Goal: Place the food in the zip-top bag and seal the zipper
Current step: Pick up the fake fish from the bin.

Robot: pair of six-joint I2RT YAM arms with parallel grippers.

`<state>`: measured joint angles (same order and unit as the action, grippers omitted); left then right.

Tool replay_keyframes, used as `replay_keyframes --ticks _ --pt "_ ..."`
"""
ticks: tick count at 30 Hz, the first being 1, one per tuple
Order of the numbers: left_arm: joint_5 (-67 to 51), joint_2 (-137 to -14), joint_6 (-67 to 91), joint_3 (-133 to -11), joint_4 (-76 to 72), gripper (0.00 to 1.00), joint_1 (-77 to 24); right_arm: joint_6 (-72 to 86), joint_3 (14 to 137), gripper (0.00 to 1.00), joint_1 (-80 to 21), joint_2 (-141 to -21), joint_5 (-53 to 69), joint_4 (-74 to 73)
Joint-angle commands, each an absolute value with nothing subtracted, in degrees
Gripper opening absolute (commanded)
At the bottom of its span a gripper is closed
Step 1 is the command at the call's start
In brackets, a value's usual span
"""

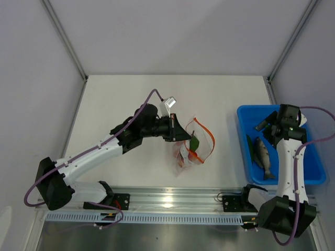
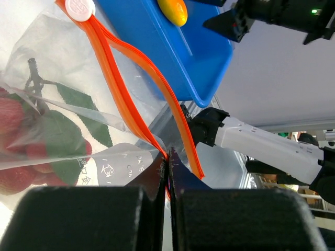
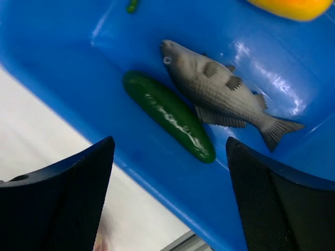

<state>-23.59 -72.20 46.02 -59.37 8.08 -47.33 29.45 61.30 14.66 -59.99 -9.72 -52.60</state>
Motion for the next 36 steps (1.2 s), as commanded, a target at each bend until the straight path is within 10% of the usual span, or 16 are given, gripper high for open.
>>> replay_keyframes --ticks 1,36 --pt "-26.2 -70.6 43.7 -62.0 7.9 0.01 -46.6 28.5 59.6 0.89 17.6 -60.1 -7.2 -52.7" --pt "-26.9 -71.5 52.0 -64.9 21.4 0.01 -46.4 15.6 62.1 0.97 17.3 -90.5 -7.0 -43.1"
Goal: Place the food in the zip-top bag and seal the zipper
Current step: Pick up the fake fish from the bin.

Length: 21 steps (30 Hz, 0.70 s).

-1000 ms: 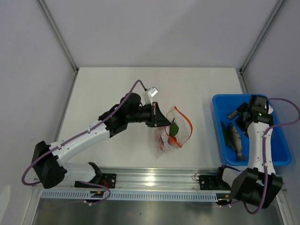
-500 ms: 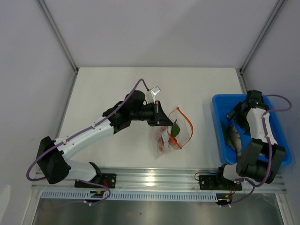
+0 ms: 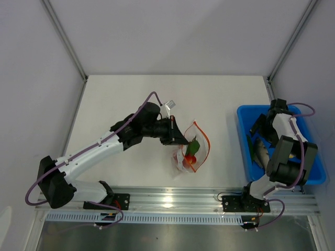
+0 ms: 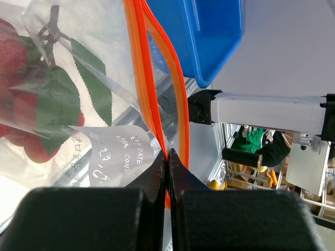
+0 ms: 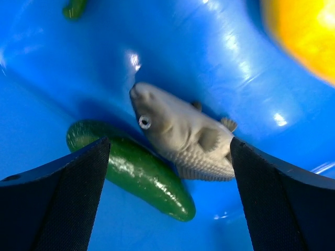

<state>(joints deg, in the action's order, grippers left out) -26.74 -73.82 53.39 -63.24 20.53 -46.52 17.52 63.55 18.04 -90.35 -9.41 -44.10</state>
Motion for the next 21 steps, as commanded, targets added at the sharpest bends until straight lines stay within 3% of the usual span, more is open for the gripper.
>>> replay_keyframes --ticks 1,10,16,19,21 --pt "-27.2 -71.5 52.2 -64.7 20.8 0.01 -46.4 15.6 61.6 0.97 17.3 -91.0 -6.2 -42.6" --pt "-29.0 -70.8 55.4 -60.6 13.8 0.01 -46.3 16.1 61.3 0.96 16.7 -98.2 -9.7 -42.1" --pt "-29.1 -71.1 54.4 -62.9 15.3 0.01 -46.3 17.1 59.4 0.91 14.9 -102.4 -12.6 -41.8" --pt "-29.1 -70.8 54.1 -62.9 16.3 0.01 -46.3 18.2 58.8 0.82 14.2 -102.0 -13.7 -41.7" --pt "-29.2 -70.8 53.9 -63.3 17.0 0.01 -46.3 18.5 58.5 0.66 14.0 -101.3 -13.9 -41.9"
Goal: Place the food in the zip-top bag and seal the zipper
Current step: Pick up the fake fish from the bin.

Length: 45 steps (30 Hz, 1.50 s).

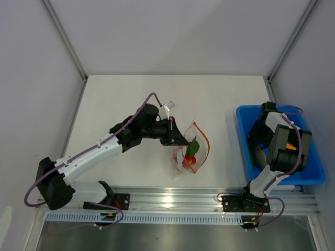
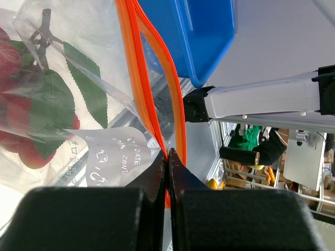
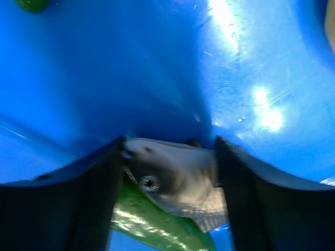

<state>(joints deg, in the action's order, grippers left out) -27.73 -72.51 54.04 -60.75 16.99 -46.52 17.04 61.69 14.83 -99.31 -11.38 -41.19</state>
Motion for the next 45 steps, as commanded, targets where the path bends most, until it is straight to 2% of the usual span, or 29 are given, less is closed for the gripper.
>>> replay_keyframes --ticks 1,2,8,9,19,25,26,27,28,29,30,31,32,33,36,38,45 --pt "-29.3 -70.7 53.9 -63.4 17.3 0.01 -46.4 18.5 58.4 0.60 13.9 -101.1 -14.1 -42.1" --pt "-29.2 -70.8 53.7 -63.4 17.5 0.01 -46.4 18.7 58.5 0.45 13.8 -100.8 -14.4 -42.2" --pt "-30.1 -71.7 54.1 -64.2 17.9 0.01 -46.3 19.2 60.5 0.04 13.8 -98.1 -16.6 -43.9" --pt "-30.2 -72.2 54.1 -64.5 18.0 0.01 -46.4 19.3 62.4 0.00 13.8 -97.9 -16.9 -44.4" --pt "-32.6 -75.3 56.2 -66.5 19.9 0.01 -46.3 18.5 79.3 0.00 14.2 -98.2 -17.9 -49.0" --pt "-32.8 -77.0 55.7 -69.2 21.0 0.01 -46.3 15.2 82.8 0.01 17.1 -96.9 -18.2 -49.5" --pt "-33.2 -77.3 56.0 -69.3 20.9 0.01 -46.3 15.2 83.1 0.08 17.5 -98.3 -14.9 -49.0" --pt "-33.7 -77.5 56.2 -69.3 20.6 0.01 -46.3 14.9 84.0 0.22 17.6 -99.7 -14.0 -49.2" --pt "-33.9 -77.7 56.2 -69.4 20.5 0.00 -46.3 15.5 85.5 0.51 17.1 -101.4 -13.9 -50.8" --pt "-34.1 -77.9 56.2 -69.3 20.5 0.01 -46.4 15.8 88.1 0.63 16.9 -103.1 -13.9 -52.0" --pt "-34.4 -78.0 56.1 -69.3 20.7 0.01 -46.3 15.8 88.6 0.68 16.5 -104.6 -12.8 -52.7" --pt "-34.4 -78.0 55.9 -69.4 21.2 0.01 -46.3 15.6 88.6 0.80 15.7 -104.7 -12.7 -53.7" --pt "-34.3 -78.0 55.6 -69.3 21.4 0.01 -46.3 15.5 88.2 0.84 15.2 -104.3 -13.3 -54.0" --pt "-34.2 -78.0 55.5 -69.2 21.4 0.00 -46.2 15.1 87.8 0.97 14.9 -103.5 -14.8 -54.5" --pt "-34.9 -78.7 56.1 -69.1 20.6 0.00 -46.3 13.6 85.1 1.00 15.3 -100.6 -15.0 -54.8" --pt "-35.7 -79.1 56.4 -69.1 20.3 0.00 -46.4 14.0 81.8 0.99 15.8 -98.8 -11.3 -53.7" --pt "-35.9 -78.7 56.2 -68.5 20.3 0.01 -46.4 14.4 69.4 0.97 15.4 -97.6 -10.6 -48.3"
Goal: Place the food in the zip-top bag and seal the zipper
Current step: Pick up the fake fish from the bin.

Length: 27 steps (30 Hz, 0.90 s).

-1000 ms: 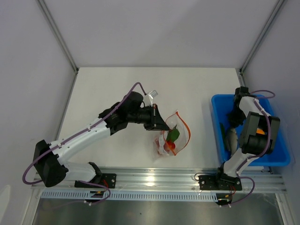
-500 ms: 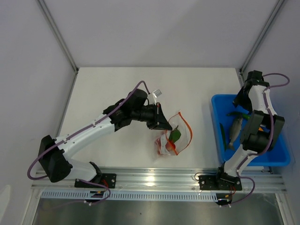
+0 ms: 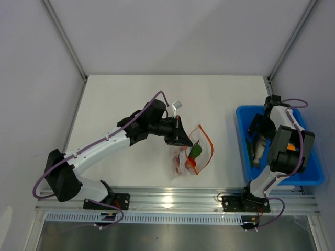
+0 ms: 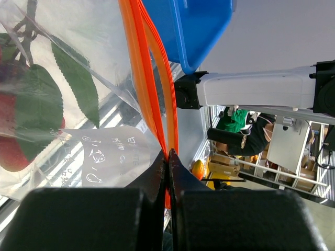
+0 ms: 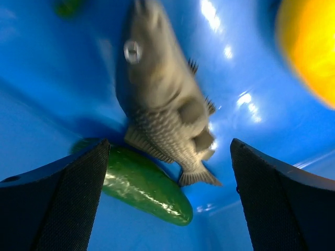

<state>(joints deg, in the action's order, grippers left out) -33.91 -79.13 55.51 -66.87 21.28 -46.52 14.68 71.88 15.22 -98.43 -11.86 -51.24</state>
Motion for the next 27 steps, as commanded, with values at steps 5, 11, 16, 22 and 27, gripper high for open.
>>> replay_keyframes --ticks 5,11,16,22,27 --pt "-35.3 -77.1 56.7 -66.7 19.9 0.00 -46.6 15.8 68.4 0.94 14.7 -99.9 -8.9 -45.9" --pt "-34.2 -75.7 57.0 -66.5 20.2 0.00 -46.6 17.0 68.0 0.91 14.0 -102.2 -10.7 -43.5" --pt "-33.8 -75.3 57.2 -66.5 20.7 0.01 -46.8 18.2 66.9 0.86 14.1 -104.0 -11.1 -41.5" --pt "-33.7 -75.8 57.0 -67.7 21.4 0.01 -46.8 19.5 65.4 0.70 14.1 -104.2 -12.0 -40.4" --pt "-34.0 -76.5 57.1 -68.3 21.3 0.01 -46.9 20.6 63.2 0.40 14.4 -102.4 -11.3 -39.3"
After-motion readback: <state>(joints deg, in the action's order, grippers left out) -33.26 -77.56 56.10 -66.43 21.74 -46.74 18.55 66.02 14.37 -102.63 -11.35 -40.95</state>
